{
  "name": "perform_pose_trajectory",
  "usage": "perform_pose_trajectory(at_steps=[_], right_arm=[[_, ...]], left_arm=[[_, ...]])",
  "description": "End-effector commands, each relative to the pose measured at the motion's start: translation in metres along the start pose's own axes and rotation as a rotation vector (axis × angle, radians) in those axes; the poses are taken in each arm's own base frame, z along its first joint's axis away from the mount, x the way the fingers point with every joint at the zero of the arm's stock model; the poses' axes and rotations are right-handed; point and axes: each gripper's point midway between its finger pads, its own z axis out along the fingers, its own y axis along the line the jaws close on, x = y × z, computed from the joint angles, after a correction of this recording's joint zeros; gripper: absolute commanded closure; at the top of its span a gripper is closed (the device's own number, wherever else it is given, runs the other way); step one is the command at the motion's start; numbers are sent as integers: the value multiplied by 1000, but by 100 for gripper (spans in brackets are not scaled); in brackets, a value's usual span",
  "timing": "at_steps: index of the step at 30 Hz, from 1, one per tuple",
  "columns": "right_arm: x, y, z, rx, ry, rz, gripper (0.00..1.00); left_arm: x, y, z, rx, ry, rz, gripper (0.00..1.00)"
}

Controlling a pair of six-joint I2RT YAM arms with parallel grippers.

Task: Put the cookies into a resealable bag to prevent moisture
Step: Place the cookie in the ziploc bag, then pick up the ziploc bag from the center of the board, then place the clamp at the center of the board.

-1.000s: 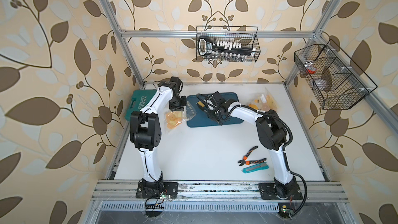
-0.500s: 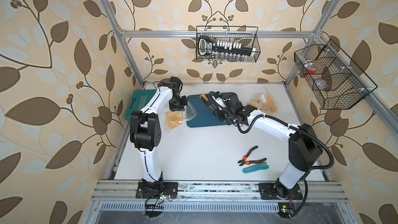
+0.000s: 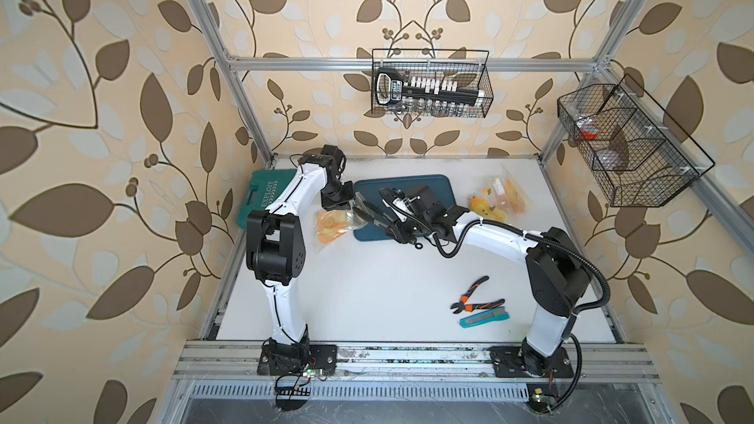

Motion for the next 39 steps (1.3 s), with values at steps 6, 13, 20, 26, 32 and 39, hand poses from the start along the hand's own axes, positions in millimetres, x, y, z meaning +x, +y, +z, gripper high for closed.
perform_pose_trajectory(at_steps=[6, 13, 20, 26, 32, 39], right_arm=[[-10, -29, -53, 186, -193, 109, 51], [89, -86, -68, 499, -110, 378, 49], [137, -94, -46, 521, -29, 454, 46], [154, -111, -45, 560, 2, 492, 27], [144, -116, -56, 540, -32, 511, 5], [92, -105, -115, 515, -283, 414, 7]], left_arm=[[-1, -4, -18, 26, -41, 8, 100], [-4, -17, -47, 94, -137, 33, 100], [-1, -29, -76, 165, -224, 64, 100], [16, -41, -103, 243, -259, 71, 100], [49, -68, -116, 325, -219, 132, 100], [115, -126, -107, 412, -80, 339, 100]])
